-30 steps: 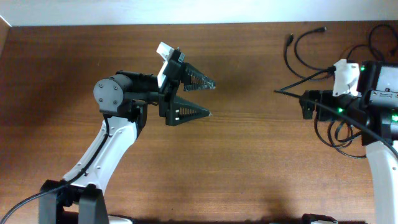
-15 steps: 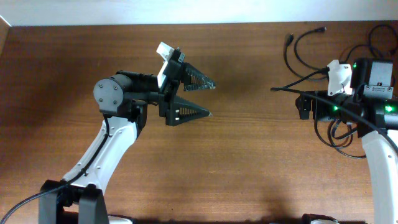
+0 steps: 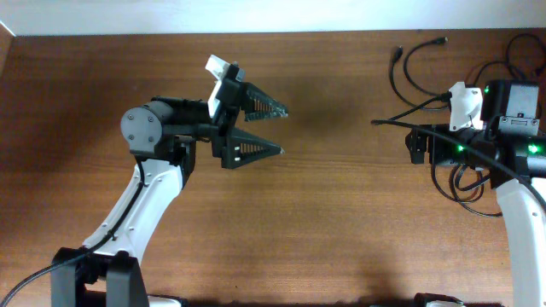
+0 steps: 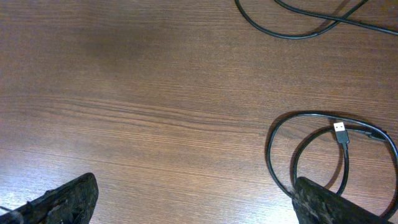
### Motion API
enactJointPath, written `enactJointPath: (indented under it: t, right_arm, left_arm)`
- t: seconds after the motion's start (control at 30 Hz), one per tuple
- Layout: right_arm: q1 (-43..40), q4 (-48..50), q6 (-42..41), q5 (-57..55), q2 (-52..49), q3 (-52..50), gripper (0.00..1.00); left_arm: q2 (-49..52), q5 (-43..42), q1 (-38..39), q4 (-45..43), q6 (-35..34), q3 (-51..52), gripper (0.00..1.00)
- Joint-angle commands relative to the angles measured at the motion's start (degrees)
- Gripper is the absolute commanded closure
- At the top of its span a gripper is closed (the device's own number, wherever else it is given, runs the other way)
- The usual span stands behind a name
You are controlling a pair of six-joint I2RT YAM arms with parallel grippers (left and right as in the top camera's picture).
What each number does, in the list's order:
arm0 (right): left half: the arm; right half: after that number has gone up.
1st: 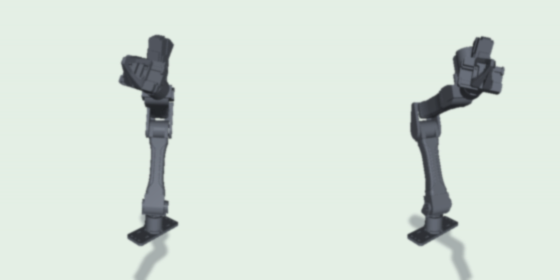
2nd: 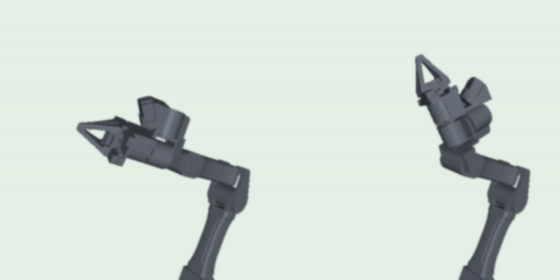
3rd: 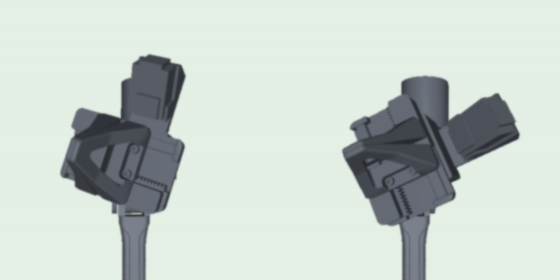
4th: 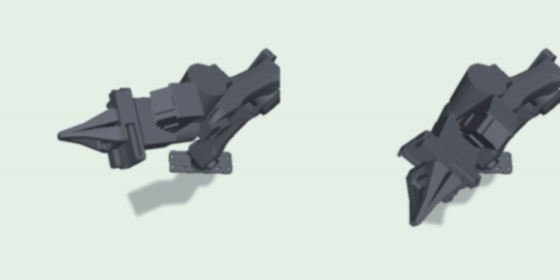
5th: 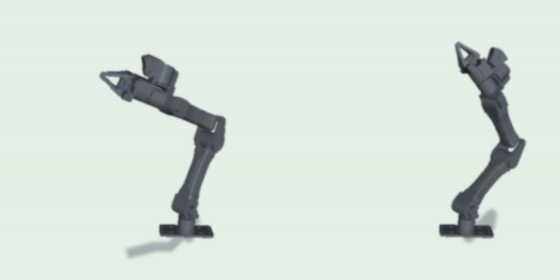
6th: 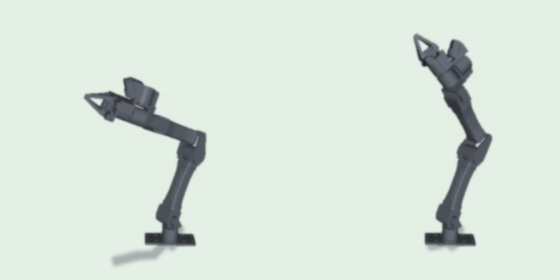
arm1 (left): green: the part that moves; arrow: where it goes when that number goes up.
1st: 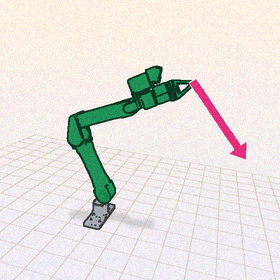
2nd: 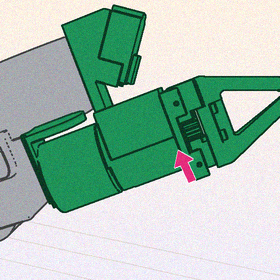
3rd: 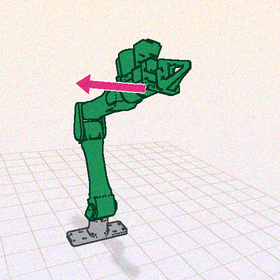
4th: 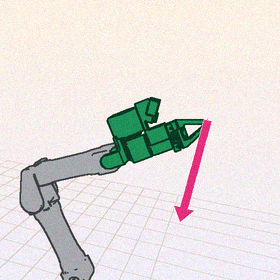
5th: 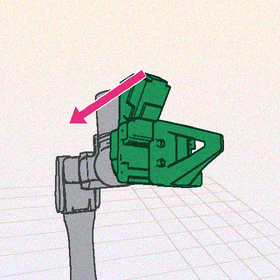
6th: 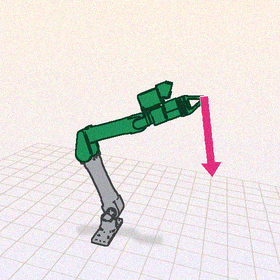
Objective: Untangle cables
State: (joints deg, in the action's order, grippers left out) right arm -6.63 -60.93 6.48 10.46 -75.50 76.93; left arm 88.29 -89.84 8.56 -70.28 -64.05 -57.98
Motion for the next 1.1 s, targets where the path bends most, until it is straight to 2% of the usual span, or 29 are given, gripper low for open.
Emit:
enactJointPath:
  t: [0.0, 0.03, 0.13, 0.17, 0.23, 0.27, 0.3, 0.33, 0.4, 0.5, 0.57, 0.63, 0.7, 0.83, 0.97, 1.07]
  right_arm:
    - [0.24, 0.02, 0.37, -0.13, -0.15, 0.28, 0.01]
    - [0.24, 0.02, 0.37, -0.13, -0.15, 0.28, 0.01]
    - [0.24, 0.02, 0.37, -0.13, -0.15, 0.28, 0.01]
    - [0.24, 0.02, 0.37, -0.13, -0.15, 0.28, 0.01]
    - [0.24, 0.02, 0.37, -0.13, -0.15, 0.28, 0.01]
    - [0.24, 0.02, 0.37, -0.13, -0.15, 0.28, 0.01]
    - [0.24, 0.02, 0.37, -0.13, -0.15, 0.28, 0.01]
    - [0.24, 0.02, 0.37, -0.13, -0.15, 0.28, 0.01]
    - [0.24, 0.02, 0.37, -0.13, -0.15, 0.28, 0.01]
    - [0.24, 0.02, 0.37, -0.13, -0.15, 0.28, 0.01]
    - [0.24, 0.02, 0.37, -0.13, -0.15, 0.28, 0.01]
    - [0.24, 0.02, 0.37, -0.13, -0.15, 0.28, 0.01]
    - [0.24, 0.02, 0.37, -0.13, -0.15, 0.28, 0.01]
    - [0.24, 0.02, 0.37, -0.13, -0.15, 0.28, 0.01]
    - [0.24, 0.02, 0.37, -0.13, -0.15, 0.28, 0.01]
    - [0.24, 0.02, 0.37, -0.13, -0.15, 0.28, 0.01]
  left_arm:
    - [-0.92, -0.26, -0.44, -0.50, 1.66, -0.52, 0.01]
    - [-0.92, -0.26, -0.55, -0.52, 2.86, -0.50, 0.01]
    - [-3.26, -0.26, -0.13, 1.25, 17.29, 1.40, 0.01]
    - [-5.25, -0.26, -0.09, 4.15, 25.29, 3.04, 0.01]
    - [-11.67, -0.26, -0.11, 17.92, 48.89, 8.48, 0.01]
    - [-13.99, -0.22, -0.11, 23.69, 56.89, 10.47, 0.01]
    - [-17.09, 0.00, -0.11, 31.85, 67.87, 13.05, 0.01]
    - [-19.98, 3.54, -0.11, 40.33, 75.41, 15.10, 0.01]
    - [-25.31, 16.02, -0.09, 54.40, 80.00, 18.01, 0.01]
    - [-32.15, 32.65, -0.09, 71.95, 82.95, 19.47, 0.01]
    - [-36.89, 42.58, -0.09, 84.15, 83.25, 19.47, 0.01]
    - [-39.89, 50.23, -0.09, 92.08, 83.25, 19.47, 0.01]
    - [-44.17, 61.48, -0.09, 101.46, 83.25, 19.50, 0.01]
    - [-49.57, 73.46, -0.11, 102.09, 83.97, 21.53, 0.01]
    - [-57.88, 73.57, -0.11, 97.11, 95.76, 27.56, 0.01]
    - [-65.55, 73.61, -0.11, 86.77, 97.37, 36.54, 0.01]
